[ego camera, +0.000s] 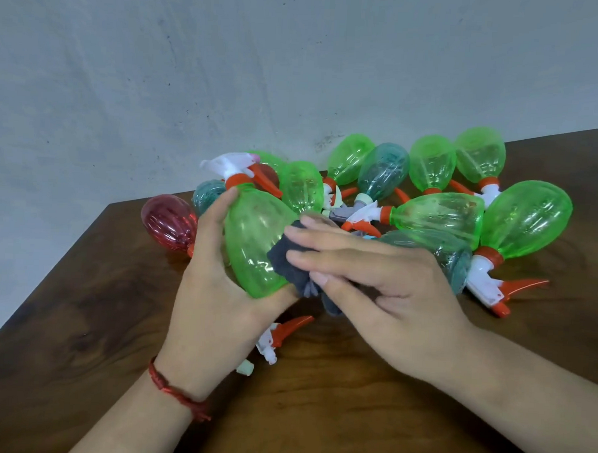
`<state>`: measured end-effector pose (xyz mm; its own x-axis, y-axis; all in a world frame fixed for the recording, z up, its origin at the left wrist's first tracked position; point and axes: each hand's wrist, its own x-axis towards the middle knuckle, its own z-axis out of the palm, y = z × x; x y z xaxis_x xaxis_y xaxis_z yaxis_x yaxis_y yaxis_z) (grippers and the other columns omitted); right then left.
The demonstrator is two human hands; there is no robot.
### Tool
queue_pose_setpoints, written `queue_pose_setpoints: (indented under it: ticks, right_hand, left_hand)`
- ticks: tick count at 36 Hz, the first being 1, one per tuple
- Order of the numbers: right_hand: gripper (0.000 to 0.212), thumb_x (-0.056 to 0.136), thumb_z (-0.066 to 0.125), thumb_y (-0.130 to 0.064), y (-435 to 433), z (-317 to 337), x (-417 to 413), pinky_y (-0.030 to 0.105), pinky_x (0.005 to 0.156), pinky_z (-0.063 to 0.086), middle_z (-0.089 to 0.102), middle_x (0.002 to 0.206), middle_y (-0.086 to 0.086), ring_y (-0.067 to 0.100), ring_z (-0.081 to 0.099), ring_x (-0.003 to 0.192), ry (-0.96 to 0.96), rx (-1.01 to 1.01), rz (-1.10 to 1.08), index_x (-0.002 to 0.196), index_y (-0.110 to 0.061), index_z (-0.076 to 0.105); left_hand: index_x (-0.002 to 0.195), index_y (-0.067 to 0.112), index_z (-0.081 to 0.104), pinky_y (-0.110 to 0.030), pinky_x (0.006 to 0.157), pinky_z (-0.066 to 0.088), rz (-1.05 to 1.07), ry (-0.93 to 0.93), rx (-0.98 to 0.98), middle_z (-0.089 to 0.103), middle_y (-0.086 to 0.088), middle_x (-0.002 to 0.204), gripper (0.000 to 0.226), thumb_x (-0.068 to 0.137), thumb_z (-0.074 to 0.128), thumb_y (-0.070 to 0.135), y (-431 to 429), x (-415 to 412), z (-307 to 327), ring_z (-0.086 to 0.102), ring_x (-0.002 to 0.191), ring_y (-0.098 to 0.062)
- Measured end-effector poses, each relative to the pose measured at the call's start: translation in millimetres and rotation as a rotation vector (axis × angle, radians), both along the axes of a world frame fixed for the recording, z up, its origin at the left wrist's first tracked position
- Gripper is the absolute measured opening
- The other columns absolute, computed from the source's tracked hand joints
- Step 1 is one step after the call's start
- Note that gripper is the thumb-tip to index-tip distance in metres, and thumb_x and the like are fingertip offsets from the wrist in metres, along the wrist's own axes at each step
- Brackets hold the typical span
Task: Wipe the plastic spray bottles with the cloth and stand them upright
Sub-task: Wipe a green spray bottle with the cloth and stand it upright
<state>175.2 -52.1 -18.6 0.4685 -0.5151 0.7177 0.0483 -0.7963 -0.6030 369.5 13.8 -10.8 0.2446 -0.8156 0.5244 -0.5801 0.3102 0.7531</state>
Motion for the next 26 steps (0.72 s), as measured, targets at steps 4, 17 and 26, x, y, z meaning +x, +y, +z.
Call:
queue_pose_setpoints:
  ticks: [4,17,26]
  right_hand:
    - [0.028,0.101,0.064,0.002,1,0,1,0.037,0.119,0.046,0.069,0.14,0.001,0.011,0.058,0.14,-0.007,-0.019,-0.004,0.125,-0.008,0.077]
    - [0.025,0.1,0.064,-0.011,-20,15,-2,0.051,0.114,0.05,0.079,0.119,0.009,0.031,0.07,0.123,-0.305,0.743,0.147,0.119,-0.014,0.08]
    - [0.025,0.103,0.063,-0.002,-23,7,-2,0.047,0.112,0.052,0.078,0.122,0.005,0.027,0.071,0.123,-0.308,0.682,0.119,0.122,-0.01,0.078]
  left_hand:
    - [0.161,0.032,0.037,-0.041,0.111,0.053,-0.03,0.0,0.013,0.056,0.01,0.152,0.111,0.069,0.1,0.039,-1,4,-2,0.061,0.137,-0.015]
    - [0.164,0.021,0.032,-0.052,0.122,0.043,-0.298,-0.08,0.028,0.045,0.004,0.164,0.121,0.065,0.102,0.031,5,-3,-7,0.045,0.153,-0.026]
    - [0.165,0.037,0.029,-0.039,0.079,0.062,-0.297,-0.162,0.068,0.048,0.019,0.158,0.123,0.066,0.101,0.031,7,-2,0,0.073,0.111,-0.025]
